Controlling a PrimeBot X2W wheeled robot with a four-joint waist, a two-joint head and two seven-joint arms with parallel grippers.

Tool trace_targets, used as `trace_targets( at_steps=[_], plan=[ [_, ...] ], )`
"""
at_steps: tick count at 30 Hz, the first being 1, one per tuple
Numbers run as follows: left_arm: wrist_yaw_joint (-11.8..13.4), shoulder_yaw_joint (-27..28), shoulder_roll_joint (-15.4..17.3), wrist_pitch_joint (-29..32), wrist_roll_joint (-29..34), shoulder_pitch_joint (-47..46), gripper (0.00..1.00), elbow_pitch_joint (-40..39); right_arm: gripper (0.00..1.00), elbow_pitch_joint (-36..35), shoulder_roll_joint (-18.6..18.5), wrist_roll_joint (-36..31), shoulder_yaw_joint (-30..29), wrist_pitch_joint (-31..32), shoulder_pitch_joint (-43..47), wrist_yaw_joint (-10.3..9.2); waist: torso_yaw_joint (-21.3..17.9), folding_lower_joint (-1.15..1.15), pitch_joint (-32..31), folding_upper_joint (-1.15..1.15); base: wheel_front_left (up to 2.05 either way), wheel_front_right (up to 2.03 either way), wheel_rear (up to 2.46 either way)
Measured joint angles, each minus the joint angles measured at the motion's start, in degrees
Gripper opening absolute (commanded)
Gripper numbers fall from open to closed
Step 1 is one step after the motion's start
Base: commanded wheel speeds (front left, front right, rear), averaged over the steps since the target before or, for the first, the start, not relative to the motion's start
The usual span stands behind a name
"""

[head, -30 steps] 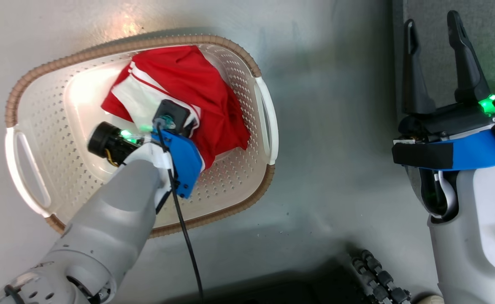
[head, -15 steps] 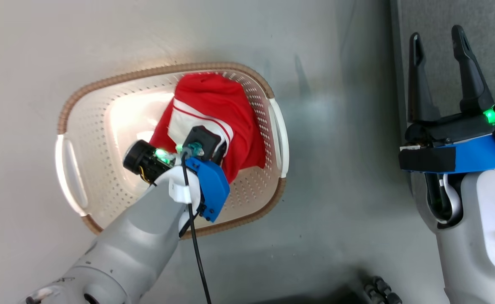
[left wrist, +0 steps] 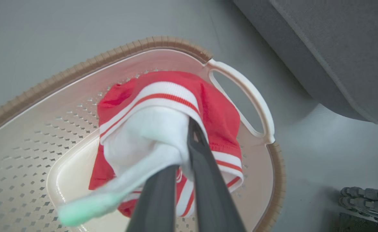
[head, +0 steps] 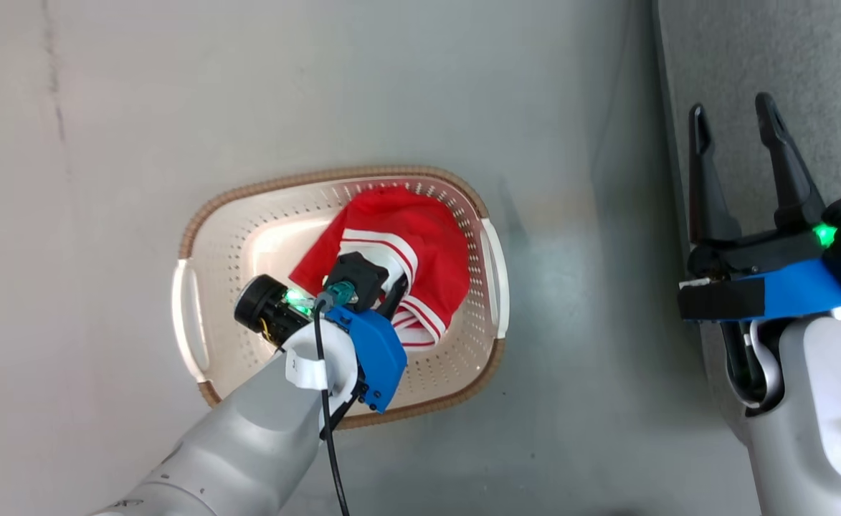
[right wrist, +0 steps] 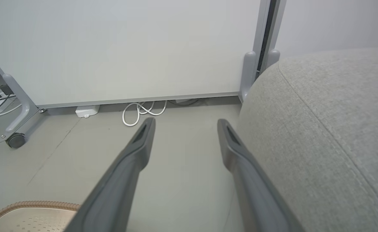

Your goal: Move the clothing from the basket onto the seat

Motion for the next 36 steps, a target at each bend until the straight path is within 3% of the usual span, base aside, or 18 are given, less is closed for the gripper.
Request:
trace_targets(
  at_steps=[8,22,36],
  plan=[
    [0.0,4.1,0.4,-0.2,2.4,1.7,0.0,-4.6,1.0,1.3,-0.4,0.0,-0.4,0.0,2.8,0.0,1.9,0.0,-5.7,0.0,0.0,0.0,0.0],
    [0.6,18.9,3.2,-0.2,14.9,10.7,0.0,-16.9,1.0,3.5,-0.4,0.2,-0.5,0.0,7.8,0.0,4.5,0.0,-16.7,0.0,0.0,0.0,0.0],
    [0.8,27.8,3.3,-0.2,25.2,13.0,0.0,-25.9,1.0,5.1,0.5,0.5,-0.6,0.0,12.7,0.0,5.2,-0.01,-25.8,0.0,0.0,0.0,0.0]
  ],
)
